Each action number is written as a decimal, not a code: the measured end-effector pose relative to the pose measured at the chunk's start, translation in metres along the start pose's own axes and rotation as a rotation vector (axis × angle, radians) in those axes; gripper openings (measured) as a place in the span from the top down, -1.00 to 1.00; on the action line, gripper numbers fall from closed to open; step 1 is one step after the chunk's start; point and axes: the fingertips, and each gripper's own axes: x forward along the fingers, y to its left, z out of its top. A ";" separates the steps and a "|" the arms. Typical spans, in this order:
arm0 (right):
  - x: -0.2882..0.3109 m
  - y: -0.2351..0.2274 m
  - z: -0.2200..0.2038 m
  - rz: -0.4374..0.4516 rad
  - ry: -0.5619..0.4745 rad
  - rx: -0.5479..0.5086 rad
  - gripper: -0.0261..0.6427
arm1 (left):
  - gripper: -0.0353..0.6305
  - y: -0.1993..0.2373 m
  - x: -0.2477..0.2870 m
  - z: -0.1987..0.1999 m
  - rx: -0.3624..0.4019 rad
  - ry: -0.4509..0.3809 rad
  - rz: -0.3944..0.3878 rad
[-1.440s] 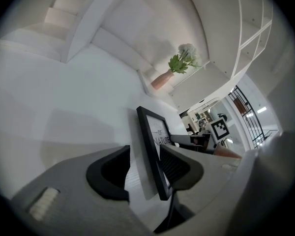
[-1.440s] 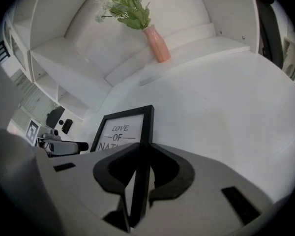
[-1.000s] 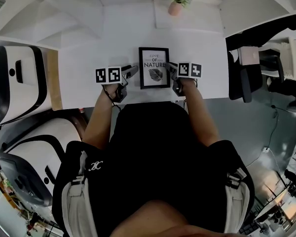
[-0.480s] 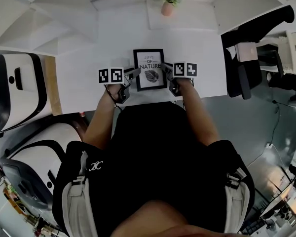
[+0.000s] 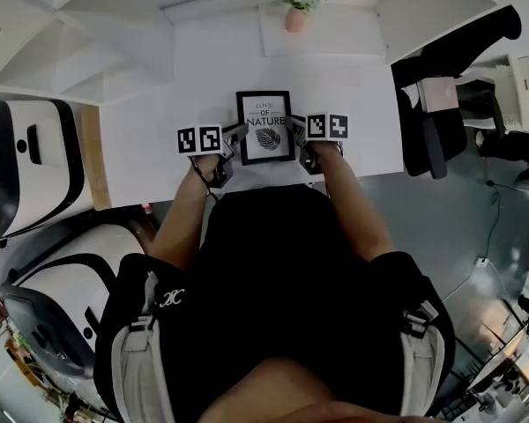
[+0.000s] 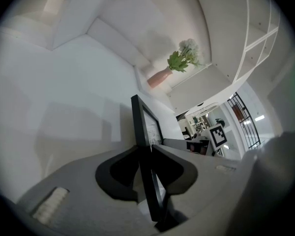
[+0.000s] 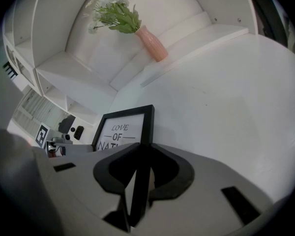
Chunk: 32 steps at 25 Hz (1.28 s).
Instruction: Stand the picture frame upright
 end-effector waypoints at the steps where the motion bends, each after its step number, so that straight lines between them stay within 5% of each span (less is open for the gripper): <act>1: -0.001 0.000 0.000 -0.006 0.000 -0.009 0.71 | 0.61 -0.003 -0.001 0.000 0.010 -0.002 0.000; 11: -0.037 0.037 0.043 -0.039 -0.172 -0.188 0.72 | 0.64 -0.042 -0.030 0.034 0.184 -0.141 -0.016; 26: -0.152 0.191 0.136 -0.032 -0.709 -0.666 0.72 | 0.64 -0.142 -0.153 0.113 0.668 -0.614 0.084; 32: -0.155 0.239 0.140 0.017 -0.754 -0.762 0.72 | 0.64 -0.141 -0.195 0.121 0.710 -0.729 0.161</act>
